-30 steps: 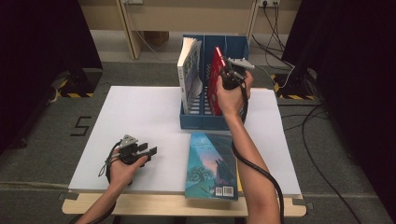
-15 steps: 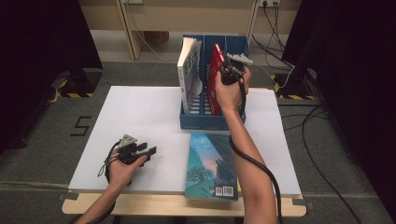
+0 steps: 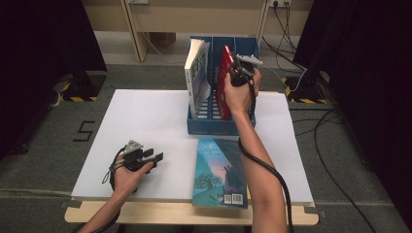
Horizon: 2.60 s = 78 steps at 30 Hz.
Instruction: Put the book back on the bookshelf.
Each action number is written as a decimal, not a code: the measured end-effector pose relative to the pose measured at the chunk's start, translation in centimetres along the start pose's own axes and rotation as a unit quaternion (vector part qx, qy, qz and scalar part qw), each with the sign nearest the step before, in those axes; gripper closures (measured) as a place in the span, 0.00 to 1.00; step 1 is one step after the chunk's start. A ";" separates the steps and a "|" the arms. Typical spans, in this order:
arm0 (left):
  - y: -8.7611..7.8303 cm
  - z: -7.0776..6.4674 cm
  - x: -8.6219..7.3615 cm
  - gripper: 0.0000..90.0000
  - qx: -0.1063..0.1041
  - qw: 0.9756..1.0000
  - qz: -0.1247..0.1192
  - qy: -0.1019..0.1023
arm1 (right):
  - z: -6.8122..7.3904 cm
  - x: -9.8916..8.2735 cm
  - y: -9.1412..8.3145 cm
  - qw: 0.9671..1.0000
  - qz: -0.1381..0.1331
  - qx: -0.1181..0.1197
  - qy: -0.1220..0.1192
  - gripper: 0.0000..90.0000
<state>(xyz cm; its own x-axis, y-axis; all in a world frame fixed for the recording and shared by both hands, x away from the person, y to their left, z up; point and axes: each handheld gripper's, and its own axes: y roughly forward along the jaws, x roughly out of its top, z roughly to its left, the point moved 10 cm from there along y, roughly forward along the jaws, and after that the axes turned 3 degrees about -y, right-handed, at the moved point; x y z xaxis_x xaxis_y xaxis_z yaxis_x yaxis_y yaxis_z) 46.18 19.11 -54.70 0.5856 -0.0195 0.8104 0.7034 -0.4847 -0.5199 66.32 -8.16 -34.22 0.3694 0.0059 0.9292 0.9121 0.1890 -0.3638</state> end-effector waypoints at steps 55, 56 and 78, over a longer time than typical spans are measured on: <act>0.2 0.0 -0.5 0.52 -0.002 1.000 0.006 0.001 | -1.2 -0.3 2.3 1.000 0.005 -0.024 -0.006 0.83; 0.2 0.0 -0.5 0.52 -0.002 1.000 0.006 0.001 | -1.2 -0.3 2.3 1.000 0.005 -0.024 -0.006 0.83; 0.0 -0.2 -0.2 0.52 -0.004 1.000 0.002 0.002 | -0.7 -0.4 -0.5 1.000 -0.003 0.010 -0.004 0.69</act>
<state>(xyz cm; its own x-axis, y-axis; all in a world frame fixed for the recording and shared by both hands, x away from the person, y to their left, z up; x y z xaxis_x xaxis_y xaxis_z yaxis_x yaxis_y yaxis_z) 45.97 18.91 -54.84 0.5872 -0.0257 0.8090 0.6973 -0.4916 -0.5217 65.88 -8.92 -34.44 0.3626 0.0132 0.9318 0.9105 0.2084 -0.3573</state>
